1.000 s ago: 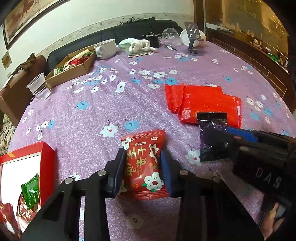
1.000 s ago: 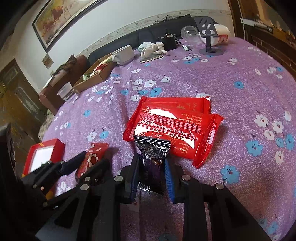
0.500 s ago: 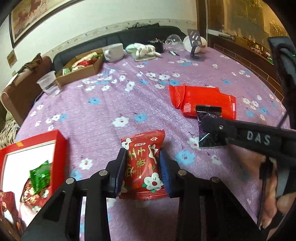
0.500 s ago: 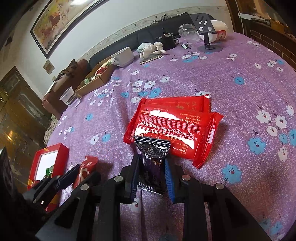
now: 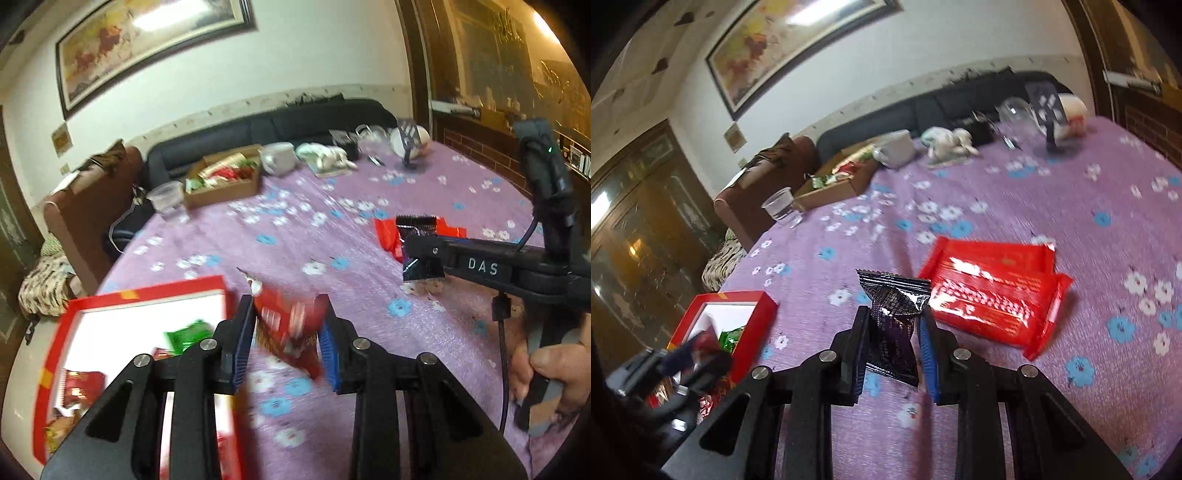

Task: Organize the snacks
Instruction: 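Lift the red packet toward the tray with the left gripper while the right holds the purple packet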

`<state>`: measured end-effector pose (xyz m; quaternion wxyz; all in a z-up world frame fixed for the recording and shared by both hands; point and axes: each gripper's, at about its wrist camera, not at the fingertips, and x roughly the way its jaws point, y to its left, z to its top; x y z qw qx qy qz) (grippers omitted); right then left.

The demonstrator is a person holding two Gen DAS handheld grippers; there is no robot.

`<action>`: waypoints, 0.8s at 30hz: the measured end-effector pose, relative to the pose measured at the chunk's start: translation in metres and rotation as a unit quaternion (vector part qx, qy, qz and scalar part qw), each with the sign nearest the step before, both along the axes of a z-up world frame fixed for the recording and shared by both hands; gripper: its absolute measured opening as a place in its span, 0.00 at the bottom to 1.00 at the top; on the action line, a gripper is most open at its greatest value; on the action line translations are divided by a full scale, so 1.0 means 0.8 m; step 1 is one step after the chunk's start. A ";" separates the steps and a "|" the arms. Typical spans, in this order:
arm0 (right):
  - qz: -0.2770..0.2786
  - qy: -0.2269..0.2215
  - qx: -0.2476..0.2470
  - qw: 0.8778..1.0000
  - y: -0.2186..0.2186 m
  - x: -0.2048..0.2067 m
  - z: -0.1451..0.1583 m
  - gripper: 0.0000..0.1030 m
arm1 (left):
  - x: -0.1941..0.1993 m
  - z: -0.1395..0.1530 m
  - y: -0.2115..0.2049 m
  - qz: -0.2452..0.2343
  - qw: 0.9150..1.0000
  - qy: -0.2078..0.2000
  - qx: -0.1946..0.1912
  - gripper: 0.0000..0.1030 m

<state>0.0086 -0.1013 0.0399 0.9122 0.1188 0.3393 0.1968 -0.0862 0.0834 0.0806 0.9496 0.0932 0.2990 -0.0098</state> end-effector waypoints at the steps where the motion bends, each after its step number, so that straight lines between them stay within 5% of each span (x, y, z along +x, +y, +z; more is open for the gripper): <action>1: 0.003 -0.006 -0.002 1.000 0.002 -0.002 0.001 0.25 | -0.006 0.005 0.006 0.003 1.000 -0.006 0.004 0.12; 6: 0.015 -0.035 -0.012 0.999 0.015 -0.011 0.008 0.25 | -0.028 0.020 0.031 0.011 1.000 -0.028 0.000 0.12; 20: 0.009 -0.004 -0.034 0.999 0.020 -0.005 -0.009 0.25 | -0.017 0.007 0.026 0.016 1.000 -0.016 0.003 0.12; 22: 0.007 0.005 -0.036 0.999 0.019 -0.002 -0.013 0.25 | -0.010 0.000 0.021 0.015 1.000 -0.002 0.000 0.15; 24: 0.005 0.016 -0.035 0.999 0.018 0.000 -0.016 0.25 | -0.001 -0.010 0.014 0.008 1.000 0.023 -0.001 0.40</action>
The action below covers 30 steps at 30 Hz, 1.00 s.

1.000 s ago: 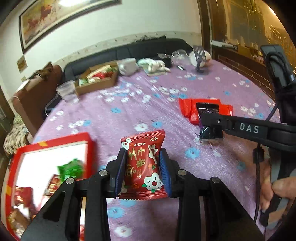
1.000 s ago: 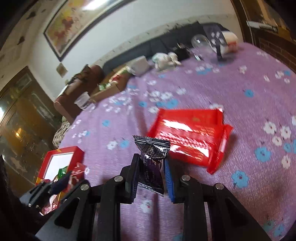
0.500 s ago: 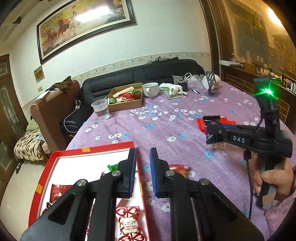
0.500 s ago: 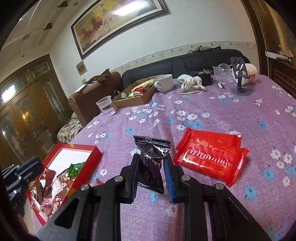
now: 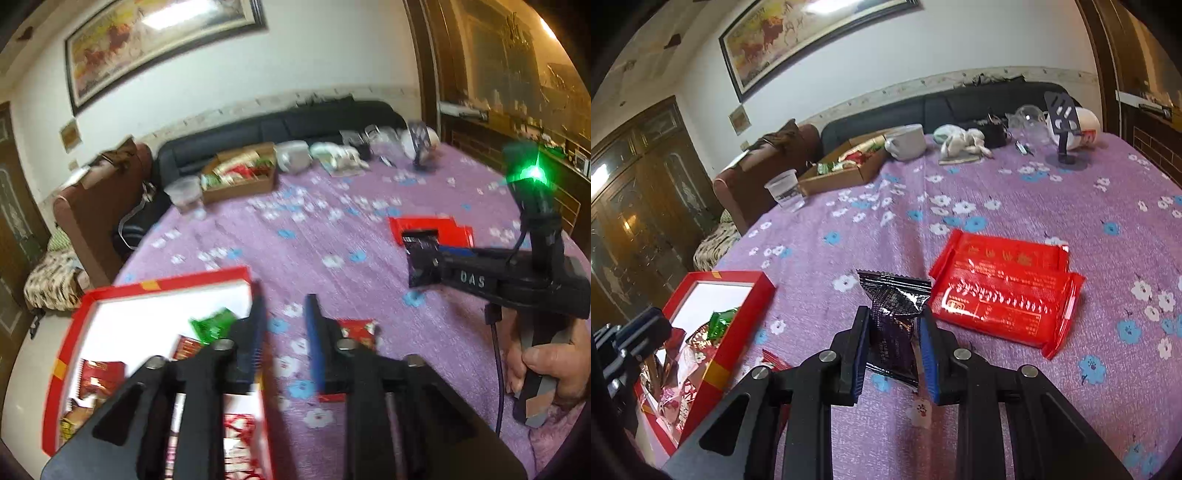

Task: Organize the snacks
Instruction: 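Lift the red packet toward the tray with the left gripper while the right holds the purple packet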

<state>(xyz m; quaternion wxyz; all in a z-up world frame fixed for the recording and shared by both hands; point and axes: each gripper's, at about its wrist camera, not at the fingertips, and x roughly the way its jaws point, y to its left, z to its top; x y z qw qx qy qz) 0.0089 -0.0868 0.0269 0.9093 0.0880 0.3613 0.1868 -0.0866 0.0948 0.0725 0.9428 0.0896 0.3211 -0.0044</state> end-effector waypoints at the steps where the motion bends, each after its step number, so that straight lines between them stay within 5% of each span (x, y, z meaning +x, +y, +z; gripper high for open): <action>1: -0.001 0.002 0.001 1.000 -0.001 0.001 -0.001 0.25 | 0.005 -0.007 -0.005 -0.002 1.000 0.015 0.001 0.52; 2: -0.003 0.006 0.004 1.000 -0.003 0.002 -0.002 0.25 | 0.011 -0.015 -0.009 -0.001 1.000 0.029 -0.001 0.65; 3: -0.004 0.009 0.006 1.000 -0.004 0.003 -0.002 0.26 | 0.014 -0.021 -0.013 -0.001 0.999 0.035 -0.003 0.66; 12: -0.006 0.020 0.022 1.000 -0.009 0.005 -0.002 0.26 | 0.052 -0.073 -0.033 0.008 0.992 0.123 0.010 0.74; 20: -0.014 0.036 0.035 0.999 -0.015 0.010 -0.005 0.26 | 0.063 -0.079 -0.032 -0.018 0.987 0.147 -0.055 0.75; 24: -0.011 0.031 0.037 0.999 -0.014 0.008 -0.003 0.26 | 0.059 -0.075 -0.037 -0.037 0.989 0.135 -0.055 0.36; 30: -0.001 0.016 0.054 0.998 -0.015 0.004 0.003 0.26 | 0.048 -0.064 -0.040 -0.051 0.989 0.124 -0.055 0.30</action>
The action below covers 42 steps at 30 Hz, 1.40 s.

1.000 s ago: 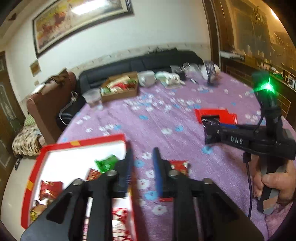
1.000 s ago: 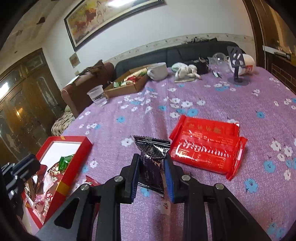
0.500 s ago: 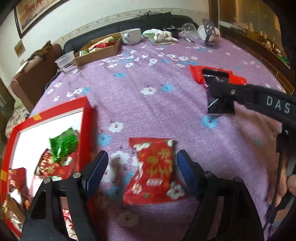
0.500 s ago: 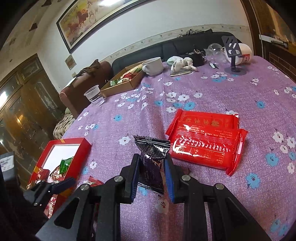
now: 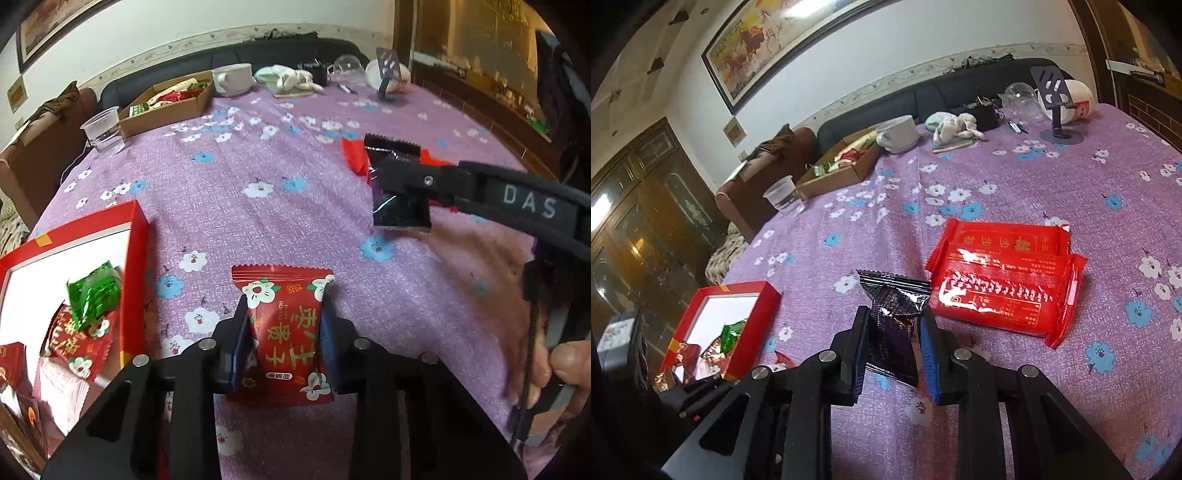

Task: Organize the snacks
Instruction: 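Lift the red packet toward the tray with the left gripper while the right holds the purple packet, then lower the red packet into the tray with the left gripper while the right drops the purple packet there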

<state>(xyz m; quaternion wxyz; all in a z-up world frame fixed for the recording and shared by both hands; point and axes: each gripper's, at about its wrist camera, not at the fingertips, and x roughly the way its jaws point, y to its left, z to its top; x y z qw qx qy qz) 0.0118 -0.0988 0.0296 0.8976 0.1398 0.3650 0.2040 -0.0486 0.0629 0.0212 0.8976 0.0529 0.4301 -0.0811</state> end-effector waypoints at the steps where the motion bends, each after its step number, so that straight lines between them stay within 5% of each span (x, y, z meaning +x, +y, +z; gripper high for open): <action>1: 0.002 -0.004 0.002 1.000 0.001 -0.001 0.001 0.26 | -0.005 0.006 0.001 -0.002 1.000 -0.009 0.002 0.30; 13: 0.061 -0.068 -0.028 0.995 0.070 -0.044 0.033 0.25 | -0.073 0.084 0.076 0.044 0.991 -0.127 0.012 0.30; 27: 0.129 -0.104 -0.184 0.969 0.252 -0.126 0.068 0.25 | -0.100 0.066 0.212 0.145 0.981 -0.127 -0.018 0.30; 42: 0.125 -0.107 -0.231 0.959 0.297 -0.128 0.057 0.25 | -0.096 0.053 0.241 0.156 0.980 -0.120 -0.036 0.31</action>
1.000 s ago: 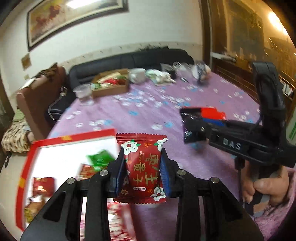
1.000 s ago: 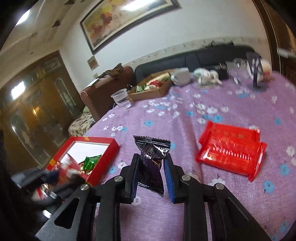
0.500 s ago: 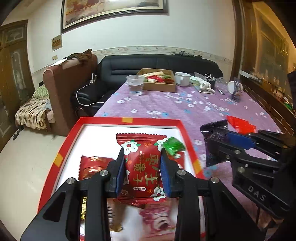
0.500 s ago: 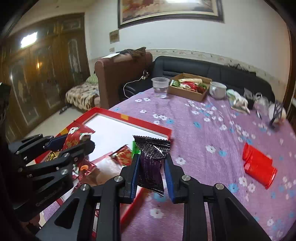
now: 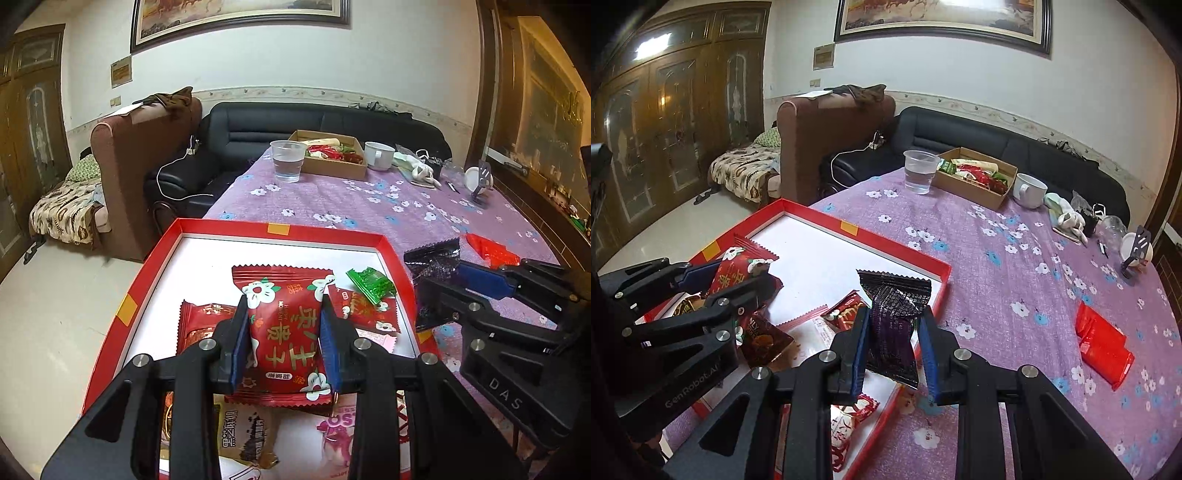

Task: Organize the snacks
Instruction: 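Lower the red packet into the tray with the left gripper while the right drops the purple packet there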

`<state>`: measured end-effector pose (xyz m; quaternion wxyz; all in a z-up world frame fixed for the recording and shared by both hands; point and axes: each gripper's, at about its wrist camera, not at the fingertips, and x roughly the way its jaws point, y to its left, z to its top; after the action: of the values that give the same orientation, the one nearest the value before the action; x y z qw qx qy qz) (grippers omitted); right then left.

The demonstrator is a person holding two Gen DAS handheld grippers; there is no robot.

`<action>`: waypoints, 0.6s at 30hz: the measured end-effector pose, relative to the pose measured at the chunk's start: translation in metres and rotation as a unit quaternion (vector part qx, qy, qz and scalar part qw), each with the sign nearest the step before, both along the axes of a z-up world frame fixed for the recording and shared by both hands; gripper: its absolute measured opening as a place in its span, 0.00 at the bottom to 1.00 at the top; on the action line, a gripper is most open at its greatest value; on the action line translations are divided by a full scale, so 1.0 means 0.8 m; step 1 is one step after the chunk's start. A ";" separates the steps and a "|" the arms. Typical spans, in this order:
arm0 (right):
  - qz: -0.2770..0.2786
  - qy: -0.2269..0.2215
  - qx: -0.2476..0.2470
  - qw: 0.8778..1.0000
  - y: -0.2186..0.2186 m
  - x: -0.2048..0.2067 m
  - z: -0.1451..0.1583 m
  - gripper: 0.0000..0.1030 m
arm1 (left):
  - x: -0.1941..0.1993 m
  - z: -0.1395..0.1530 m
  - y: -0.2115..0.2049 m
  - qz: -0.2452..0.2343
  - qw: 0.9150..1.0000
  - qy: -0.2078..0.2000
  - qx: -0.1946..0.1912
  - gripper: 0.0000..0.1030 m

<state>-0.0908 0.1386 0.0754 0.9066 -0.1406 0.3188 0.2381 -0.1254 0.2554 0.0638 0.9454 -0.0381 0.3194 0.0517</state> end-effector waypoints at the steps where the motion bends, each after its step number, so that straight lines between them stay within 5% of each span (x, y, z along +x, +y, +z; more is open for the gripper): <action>1: 0.000 0.001 0.000 1.000 0.001 0.001 -0.001 0.25 | 0.000 0.000 0.000 0.000 1.000 0.000 0.000 0.31; 18: 0.001 0.009 -0.010 1.000 0.012 0.008 -0.012 0.25 | 0.003 -0.006 0.007 0.006 1.000 0.006 -0.001 0.31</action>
<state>-0.0842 0.1481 0.0658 0.9020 -0.1477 0.3288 0.2375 -0.1233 0.2611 0.0586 0.9430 -0.0405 0.3253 0.0574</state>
